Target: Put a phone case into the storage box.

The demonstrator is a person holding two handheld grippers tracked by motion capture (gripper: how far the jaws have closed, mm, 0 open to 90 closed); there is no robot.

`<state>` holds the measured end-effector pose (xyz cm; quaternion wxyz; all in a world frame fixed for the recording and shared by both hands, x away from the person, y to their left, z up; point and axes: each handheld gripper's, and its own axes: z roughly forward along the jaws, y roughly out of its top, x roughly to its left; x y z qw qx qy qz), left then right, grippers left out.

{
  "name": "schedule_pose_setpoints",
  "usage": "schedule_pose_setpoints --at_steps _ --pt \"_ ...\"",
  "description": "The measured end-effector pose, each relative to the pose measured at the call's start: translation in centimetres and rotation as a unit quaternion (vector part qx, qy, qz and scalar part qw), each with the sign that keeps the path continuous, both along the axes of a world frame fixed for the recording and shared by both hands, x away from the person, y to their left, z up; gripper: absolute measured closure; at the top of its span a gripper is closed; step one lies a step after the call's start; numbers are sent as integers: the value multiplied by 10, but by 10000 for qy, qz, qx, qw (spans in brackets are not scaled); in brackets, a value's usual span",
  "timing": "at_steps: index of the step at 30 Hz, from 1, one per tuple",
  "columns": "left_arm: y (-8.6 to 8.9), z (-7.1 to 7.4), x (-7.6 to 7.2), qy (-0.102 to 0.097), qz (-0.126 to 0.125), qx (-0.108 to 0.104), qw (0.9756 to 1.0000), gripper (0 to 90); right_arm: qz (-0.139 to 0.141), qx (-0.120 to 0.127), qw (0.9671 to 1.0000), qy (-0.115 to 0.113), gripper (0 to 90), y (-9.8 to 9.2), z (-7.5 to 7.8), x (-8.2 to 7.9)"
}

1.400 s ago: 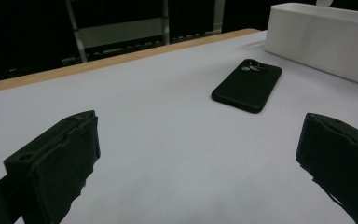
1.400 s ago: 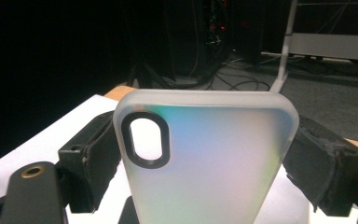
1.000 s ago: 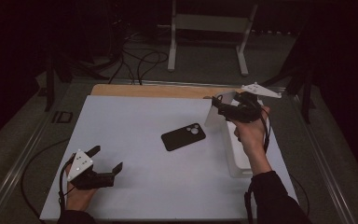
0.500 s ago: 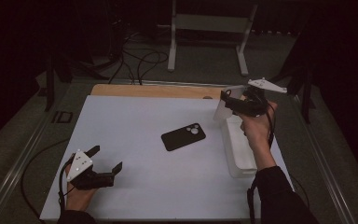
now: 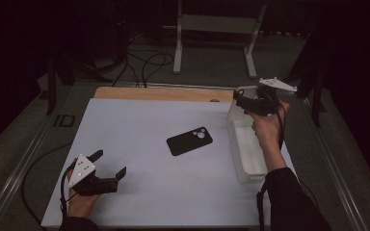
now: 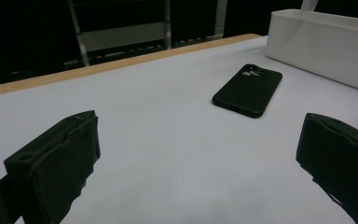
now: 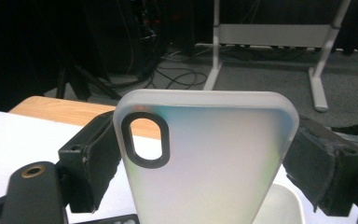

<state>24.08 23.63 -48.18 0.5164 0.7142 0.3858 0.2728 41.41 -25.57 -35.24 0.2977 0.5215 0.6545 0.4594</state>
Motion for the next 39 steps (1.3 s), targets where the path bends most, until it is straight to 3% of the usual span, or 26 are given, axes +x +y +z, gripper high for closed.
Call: schedule_pose_setpoints --at_steps 24,39 --pt "0 0 0 -7 -1 -1 10000 0 -646 -132 9976 220 167 -17 -14 24" --pt "0 0 -1 -15 -1 -3 10000 0 -808 -144 9957 427 165 -18 -30 34"
